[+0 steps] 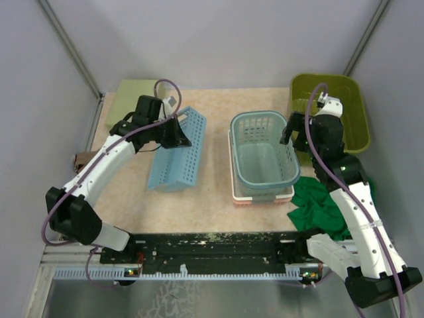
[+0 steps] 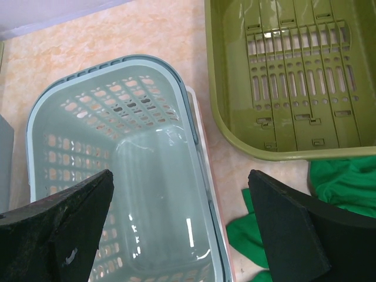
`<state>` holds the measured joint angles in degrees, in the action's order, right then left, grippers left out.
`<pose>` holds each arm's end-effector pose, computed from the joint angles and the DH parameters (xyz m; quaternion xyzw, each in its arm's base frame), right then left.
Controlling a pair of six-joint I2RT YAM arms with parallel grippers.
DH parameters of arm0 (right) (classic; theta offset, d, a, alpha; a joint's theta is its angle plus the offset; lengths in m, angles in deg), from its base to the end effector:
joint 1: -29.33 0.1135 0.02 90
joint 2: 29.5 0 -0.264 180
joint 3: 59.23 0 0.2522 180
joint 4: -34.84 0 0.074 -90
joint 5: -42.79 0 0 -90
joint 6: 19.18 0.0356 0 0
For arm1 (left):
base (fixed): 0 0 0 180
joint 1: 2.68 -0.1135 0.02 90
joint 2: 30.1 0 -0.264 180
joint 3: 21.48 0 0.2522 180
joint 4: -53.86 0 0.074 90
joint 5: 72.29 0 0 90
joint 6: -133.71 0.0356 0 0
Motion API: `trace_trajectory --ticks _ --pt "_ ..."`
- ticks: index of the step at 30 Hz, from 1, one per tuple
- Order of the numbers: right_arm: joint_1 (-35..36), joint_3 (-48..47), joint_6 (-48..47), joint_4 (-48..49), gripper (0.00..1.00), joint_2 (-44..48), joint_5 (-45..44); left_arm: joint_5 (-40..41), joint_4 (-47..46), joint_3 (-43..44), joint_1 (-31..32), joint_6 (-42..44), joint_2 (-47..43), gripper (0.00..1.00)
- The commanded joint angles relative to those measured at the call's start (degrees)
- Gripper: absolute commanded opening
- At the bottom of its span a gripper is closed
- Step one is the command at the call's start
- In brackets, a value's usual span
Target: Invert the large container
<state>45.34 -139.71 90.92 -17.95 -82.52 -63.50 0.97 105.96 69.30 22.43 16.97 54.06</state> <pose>0.1784 0.0408 0.3944 0.1056 0.8332 0.0503 0.5405 0.2849 -0.1448 0.3281 0.0421 0.9163 -0.2850 0.2782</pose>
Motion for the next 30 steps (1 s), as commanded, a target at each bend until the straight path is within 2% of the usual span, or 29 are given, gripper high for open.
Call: trace_trajectory --ticks 1,6,11,14,20,23,26,30 --pt "0.14 -1.62 -0.21 3.66 0.97 -0.2 0.42 -17.11 -10.83 -2.45 -4.93 -4.19 -2.65 0.0" --pt "0.16 -1.61 0.12 3.25 0.97 0.09 0.55 -33.86 -27.58 -9.23 -9.07 -16.3 -1.5 0.0" --pt "0.16 -1.75 0.03 2.58 0.97 0.83 -0.26 -45.35 -46.93 -16.8 -13.37 -32.4 0.4 0.0" --pt "0.15 -1.75 0.03 2.4 0.97 1.02 -0.4 -47.69 -53.89 -20.03 -15.59 -37.97 1.31 0.0" --pt "0.14 -1.92 0.1 2.45 0.97 1.07 -0.25 -50.44 -54.89 -24.12 -20.08 -36.91 4.62 0.0" --pt "0.12 -1.77 0.28 2.23 0.97 1.29 -0.11 -51.59 -52.45 -25.45 -22.83 -32.24 6.97 0.0" --pt "0.16 -1.44 0.34 2.18 0.97 1.49 -0.5 -51.54 -43.91 -23.97 -25.04 -23.81 9.11 0.0" --pt "0.16 -2.31 0.55 1.11 0.97 1.08 -0.74 -47.32 -30.11 -20.73 -27.69 -10.98 12.54 0.0"
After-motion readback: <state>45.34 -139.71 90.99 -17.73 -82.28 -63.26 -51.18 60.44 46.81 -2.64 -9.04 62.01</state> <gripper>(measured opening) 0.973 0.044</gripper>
